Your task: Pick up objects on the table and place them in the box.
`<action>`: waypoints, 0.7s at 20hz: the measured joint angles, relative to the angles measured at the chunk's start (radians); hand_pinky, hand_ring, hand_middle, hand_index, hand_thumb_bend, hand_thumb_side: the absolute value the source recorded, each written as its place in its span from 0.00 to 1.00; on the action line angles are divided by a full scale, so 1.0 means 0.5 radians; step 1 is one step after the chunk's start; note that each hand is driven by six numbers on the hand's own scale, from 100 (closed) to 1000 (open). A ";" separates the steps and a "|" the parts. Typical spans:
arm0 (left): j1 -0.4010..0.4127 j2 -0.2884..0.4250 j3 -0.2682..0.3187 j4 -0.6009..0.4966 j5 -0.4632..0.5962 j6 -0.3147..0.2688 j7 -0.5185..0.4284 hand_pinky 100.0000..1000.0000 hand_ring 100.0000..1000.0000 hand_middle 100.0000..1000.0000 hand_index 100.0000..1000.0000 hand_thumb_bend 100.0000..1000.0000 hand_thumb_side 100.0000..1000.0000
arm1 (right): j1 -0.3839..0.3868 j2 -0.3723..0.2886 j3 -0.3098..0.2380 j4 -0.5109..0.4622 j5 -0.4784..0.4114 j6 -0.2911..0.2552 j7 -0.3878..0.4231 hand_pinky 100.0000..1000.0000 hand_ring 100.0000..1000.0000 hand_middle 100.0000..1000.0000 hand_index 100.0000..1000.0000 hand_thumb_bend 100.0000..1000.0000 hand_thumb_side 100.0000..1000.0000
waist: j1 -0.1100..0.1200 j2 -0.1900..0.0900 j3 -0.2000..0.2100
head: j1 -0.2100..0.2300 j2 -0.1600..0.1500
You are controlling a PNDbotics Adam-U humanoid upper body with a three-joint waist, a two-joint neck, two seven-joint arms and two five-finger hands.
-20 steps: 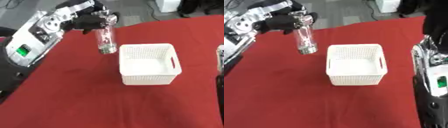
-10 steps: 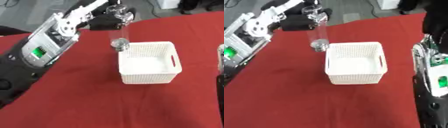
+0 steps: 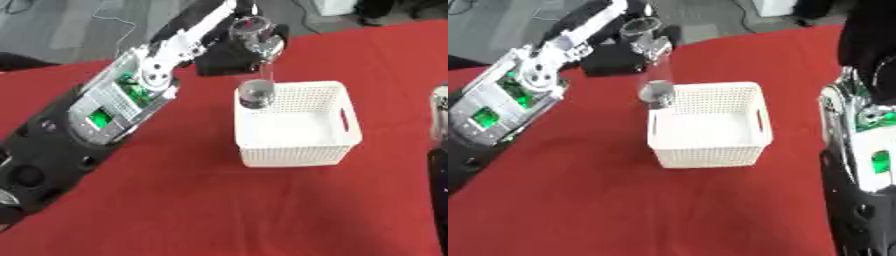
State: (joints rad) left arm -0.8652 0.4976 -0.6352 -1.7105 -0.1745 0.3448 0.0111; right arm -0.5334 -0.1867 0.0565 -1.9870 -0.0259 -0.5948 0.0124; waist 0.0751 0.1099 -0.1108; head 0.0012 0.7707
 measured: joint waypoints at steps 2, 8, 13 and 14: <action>0.000 -0.023 -0.030 0.033 -0.131 -0.085 -0.017 0.00 0.00 0.00 0.08 0.00 0.61 | -0.006 0.001 0.007 0.000 -0.005 0.002 0.010 0.24 0.26 0.25 0.46 0.00 0.97 | 0.000 0.003 -0.009 | 0.004 0.000; 0.018 -0.078 -0.052 0.147 -0.730 -0.393 0.092 0.00 0.00 0.00 0.08 0.00 0.64 | -0.028 0.017 0.015 0.000 -0.014 0.014 0.051 0.24 0.25 0.25 0.45 0.00 0.98 | 0.003 0.012 -0.021 | 0.018 0.000; 0.037 -0.153 -0.055 0.262 -0.903 -0.600 0.286 0.00 0.00 0.00 0.08 0.00 0.64 | -0.043 0.019 0.020 0.000 -0.019 0.020 0.071 0.24 0.25 0.24 0.45 0.00 0.98 | 0.002 0.018 -0.032 | 0.018 0.000; 0.043 -0.169 -0.061 0.291 -0.910 -0.633 0.316 0.00 0.00 0.00 0.07 0.00 0.64 | -0.043 0.019 0.021 0.000 -0.020 0.021 0.073 0.24 0.25 0.24 0.45 0.00 0.98 | 0.002 0.019 -0.034 | 0.018 0.000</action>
State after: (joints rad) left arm -0.8438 0.4133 -0.6657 -1.5651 -0.6293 0.0281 0.1693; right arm -0.5549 -0.1771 0.0668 -1.9870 -0.0357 -0.5845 0.0489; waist 0.0762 0.1193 -0.1278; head 0.0104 0.7707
